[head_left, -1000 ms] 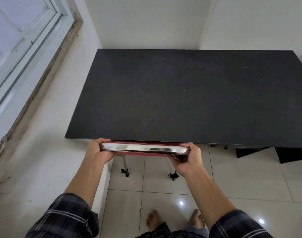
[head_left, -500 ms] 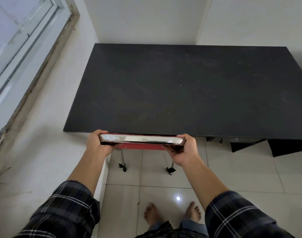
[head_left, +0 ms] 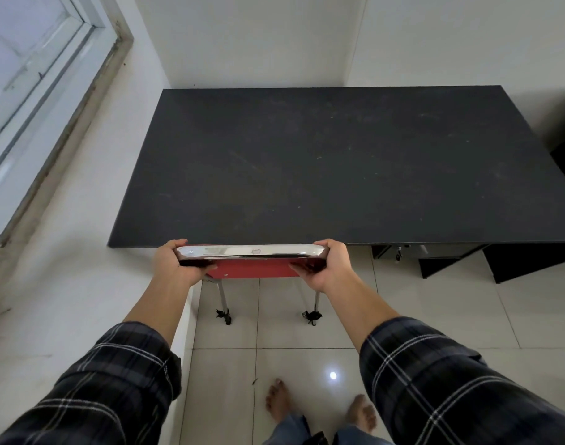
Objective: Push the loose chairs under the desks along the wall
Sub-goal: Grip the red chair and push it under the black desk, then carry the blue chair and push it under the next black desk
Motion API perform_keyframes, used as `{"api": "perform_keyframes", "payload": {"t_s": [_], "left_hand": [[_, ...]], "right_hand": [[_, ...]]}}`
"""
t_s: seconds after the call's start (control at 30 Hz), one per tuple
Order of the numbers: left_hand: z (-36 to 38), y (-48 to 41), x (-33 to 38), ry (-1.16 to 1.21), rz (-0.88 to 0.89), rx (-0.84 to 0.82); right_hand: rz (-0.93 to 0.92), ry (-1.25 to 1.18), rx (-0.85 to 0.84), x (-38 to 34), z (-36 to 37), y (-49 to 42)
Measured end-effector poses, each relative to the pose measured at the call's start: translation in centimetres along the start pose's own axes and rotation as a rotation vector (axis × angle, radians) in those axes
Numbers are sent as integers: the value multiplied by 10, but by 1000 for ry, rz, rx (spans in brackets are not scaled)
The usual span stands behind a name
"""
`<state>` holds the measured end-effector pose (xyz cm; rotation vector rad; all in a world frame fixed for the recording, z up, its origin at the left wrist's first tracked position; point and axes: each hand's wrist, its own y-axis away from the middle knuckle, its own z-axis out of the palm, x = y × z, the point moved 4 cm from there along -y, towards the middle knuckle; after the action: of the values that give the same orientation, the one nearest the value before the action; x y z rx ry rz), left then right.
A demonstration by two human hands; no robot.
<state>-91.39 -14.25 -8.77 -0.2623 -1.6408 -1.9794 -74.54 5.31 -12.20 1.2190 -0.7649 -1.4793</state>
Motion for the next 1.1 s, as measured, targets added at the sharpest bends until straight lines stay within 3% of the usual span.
{"api": "perform_keyframes", "payload": {"t_s": [0.07,0.17,0.27,0.4,0.53,0.67,0.87,1.1], "left_hand": [[-1,9,-5,-94,73,93],[-12,20,-6,-340,320,415],[-2,31,-26,-469,509,466],[26,50,-84,-614,581,337],[61,88,-162,-938,575,196],[92,146,-263,-1258,634,-58],[146,231,-432,-1734,703,-369],[200,348,-630,-2122,883,-815]], "right_hand": [[8,101,8,0,-4,6],[-33,259,19,-6,-12,18],[-114,388,-3,-16,-29,31],[-247,605,-45,-32,-69,51],[-539,1054,55,-55,-148,80],[-659,1306,164,-71,-254,103],[-623,1316,409,-92,-440,146],[-539,1041,739,-107,-646,216]]}}
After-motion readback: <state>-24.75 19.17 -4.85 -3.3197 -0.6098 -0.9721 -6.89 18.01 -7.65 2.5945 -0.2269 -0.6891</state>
